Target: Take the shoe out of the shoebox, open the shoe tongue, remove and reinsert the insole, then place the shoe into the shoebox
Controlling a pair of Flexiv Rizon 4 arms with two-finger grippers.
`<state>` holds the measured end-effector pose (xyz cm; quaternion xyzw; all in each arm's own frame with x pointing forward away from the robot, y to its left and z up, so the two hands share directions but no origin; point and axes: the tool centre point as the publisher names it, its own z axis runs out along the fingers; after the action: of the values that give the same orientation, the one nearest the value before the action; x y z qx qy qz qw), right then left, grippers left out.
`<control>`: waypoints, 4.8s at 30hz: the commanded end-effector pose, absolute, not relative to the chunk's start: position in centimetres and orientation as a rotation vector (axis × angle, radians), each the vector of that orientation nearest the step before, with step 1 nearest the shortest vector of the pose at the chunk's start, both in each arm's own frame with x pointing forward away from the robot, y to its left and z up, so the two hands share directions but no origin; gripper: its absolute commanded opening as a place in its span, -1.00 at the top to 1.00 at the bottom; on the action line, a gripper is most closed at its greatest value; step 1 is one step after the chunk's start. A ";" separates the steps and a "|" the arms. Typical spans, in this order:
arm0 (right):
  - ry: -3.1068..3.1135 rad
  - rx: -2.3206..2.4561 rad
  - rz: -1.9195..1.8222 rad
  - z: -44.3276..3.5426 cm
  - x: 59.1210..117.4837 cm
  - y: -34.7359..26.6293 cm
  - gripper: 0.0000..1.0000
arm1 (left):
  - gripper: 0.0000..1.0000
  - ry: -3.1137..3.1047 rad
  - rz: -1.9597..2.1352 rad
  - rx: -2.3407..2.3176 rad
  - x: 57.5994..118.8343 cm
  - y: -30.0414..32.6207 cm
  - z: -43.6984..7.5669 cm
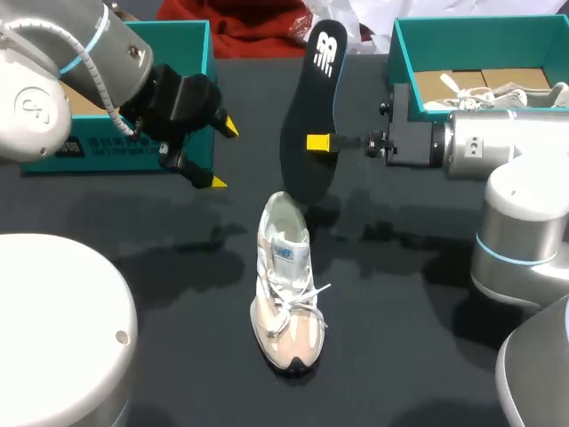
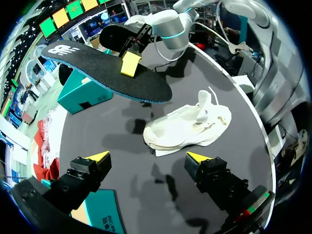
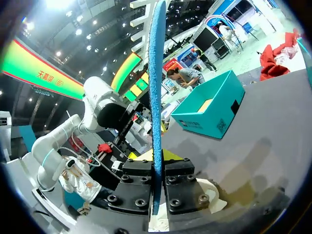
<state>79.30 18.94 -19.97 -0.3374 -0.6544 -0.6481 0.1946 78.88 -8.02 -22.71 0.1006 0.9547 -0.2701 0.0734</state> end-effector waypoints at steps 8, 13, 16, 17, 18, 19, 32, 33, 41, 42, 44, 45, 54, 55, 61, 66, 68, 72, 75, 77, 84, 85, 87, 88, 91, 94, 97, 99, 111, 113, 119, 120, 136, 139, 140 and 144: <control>-1.806 -1.001 -1.878 -19.9 78.1 19.2 1.00 | -1.00 2.876 -0.774 0.299 78.8 -8.2 -22.3; -1.837 -0.911 -1.895 -20.8 77.7 20.6 1.00 | -1.00 2.887 -0.760 0.344 77.9 -8.6 -24.8; -1.835 -0.859 -1.907 -21.3 77.6 21.0 1.00 | -1.00 2.897 -0.751 0.358 77.7 -8.5 -26.2; -1.839 -0.839 -1.912 -21.5 77.6 21.2 1.00 | -1.00 2.899 -0.741 0.362 77.6 -8.6 -26.7; -1.833 -0.817 -1.920 -21.7 77.5 21.4 1.00 | -1.00 2.903 -0.746 0.365 77.5 -8.6 -26.9; -1.832 -0.804 -1.926 -21.8 77.5 21.5 1.00 | -1.00 2.903 -0.748 0.366 77.4 -8.6 -27.2; -1.897 -0.761 -2.033 -22.5 77.0 21.2 1.00 | -1.00 2.872 -0.768 0.454 77.1 -8.3 -28.2; -1.897 -0.761 -2.033 -22.5 77.0 21.2 1.00 | -1.00 2.872 -0.768 0.454 77.1 -8.3 -28.2; -1.938 -0.644 -1.959 -24.2 77.2 23.0 1.00 | -1.00 2.914 -0.791 0.392 76.3 -9.4 -30.7; -1.938 -0.626 -1.953 -24.4 77.3 23.1 1.00 | -1.00 2.920 -0.798 0.376 76.1 -9.4 -31.0; -1.949 -0.604 -1.951 -24.7 77.4 23.2 1.00 | -1.00 2.920 -0.782 0.351 76.0 -9.4 -31.2; -1.950 -0.585 -1.953 -24.9 77.4 23.2 1.00 | -1.00 2.920 -0.790 0.331 76.0 -9.4 -31.2; -1.950 -0.535 -1.942 -25.5 77.5 22.8 1.00 | -1.00 2.918 -0.817 0.291 76.0 -8.9 -31.4; -1.950 -0.535 -1.942 -25.5 77.5 22.8 1.00 | -1.00 2.918 -0.817 0.291 76.0 -8.9 -31.4; -1.967 -0.540 -1.935 -25.7 77.6 22.9 1.00 | -1.00 2.936 -0.793 0.239 75.9 -9.9 -32.6; -1.961 -0.425 -1.957 -25.9 77.7 23.3 1.00 | -1.00 2.970 -0.871 0.169 75.6 -10.5 -34.0; -1.945 -0.403 -1.963 -25.8 77.8 23.4 1.00 | -1.00 2.980 -0.868 0.143 75.5 -10.7 -34.5; -1.932 -0.381 -1.970 -25.8 77.9 24.0 1.00 | -1.00 2.993 -0.855 0.128 75.3 -10.8 -35.0; -1.935 -0.370 -1.961 -25.8 77.9 24.6 1.00 | -1.00 2.995 -0.846 0.119 75.3 -10.8 -35.2; -1.941 -0.370 -1.954 -25.9 77.9 24.9 1.00 | -1.00 2.997 -0.840 0.113 75.3 -10.8 -35.3; -1.954 -0.369 -1.973 -25.5 77.9 25.4 1.00 | -1.00 3.000 -0.825 0.112 75.2 -10.8 -35.6; -1.960 -0.360 -1.980 -25.4 77.9 25.4 1.00 | -1.00 3.001 -0.825 0.112 75.2 -10.8 -35.6; -1.968 -0.358 -1.990 -25.4 77.9 25.4 1.00 | -1.00 3.004 -0.824 0.113 75.2 -10.8 -35.7; -1.969 -0.359 -1.991 -25.4 77.9 25.4 1.00 | -1.00 3.005 -0.823 0.115 75.2 -10.8 -35.7; -1.971 -0.368 -1.994 -25.8 78.2 25.2 1.00 | -1.00 3.010 -0.820 0.121 75.2 -10.9 -35.8; -1.974 -0.362 -2.001 -26.1 78.2 24.9 1.00 | -1.00 3.013 -0.816 0.124 75.2 -10.9 -35.8; -1.981 -0.350 -2.017 -26.2 78.2 24.5 1.00 | -1.00 3.018 -0.811 0.131 75.2 -10.9 -35.9; -1.994 -0.355 -2.024 -26.2 78.3 24.2 1.00 | -1.00 3.020 -0.808 0.133 75.2 -11.0 -35.9; -2.030 -0.369 -2.022 -27.2 78.6 23.3 1.00 | -1.00 3.033 -0.795 0.144 75.4 -11.2 -36.2; -2.031 -0.372 -2.023 -27.3 78.6 23.2 1.00 | -1.00 3.034 -0.793 0.145 75.5 -11.2 -36.2; -2.034 -0.388 -2.014 -27.8 78.6 23.1 1.00 | -1.00 3.039 -0.780 0.151 75.6 -11.3 -36.3; -2.034 -0.393 -2.013 -27.9 78.5 23.1 1.00 | -1.00 3.039 -0.779 0.152 75.6 -11.4 -36.3; -2.014 -0.445 -1.989 -29.2 77.7 23.0 1.00 | -1.00 3.048 -0.771 0.165 75.7 -11.7 -36.6; -2.007 -0.455 -1.982 -29.5 77.4 23.0 1.00 | -1.00 3.053 -0.770 0.167 75.7 -11.7 -36.6; -2.004 -0.459 -1.980 -29.6 77.3 23.0 1.00 | -1.00 3.054 -0.770 0.168 75.7 -11.7 -36.6; -1.997 -0.471 -1.970 -29.9 76.9 23.0 1.00 | -1.00 3.058 -0.770 0.171 75.7 -11.8 -36.7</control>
<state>77.31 22.90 -29.61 -0.1620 -0.6937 -0.6857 0.1492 75.52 -11.63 -36.56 0.0531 0.9681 -0.2448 -0.0063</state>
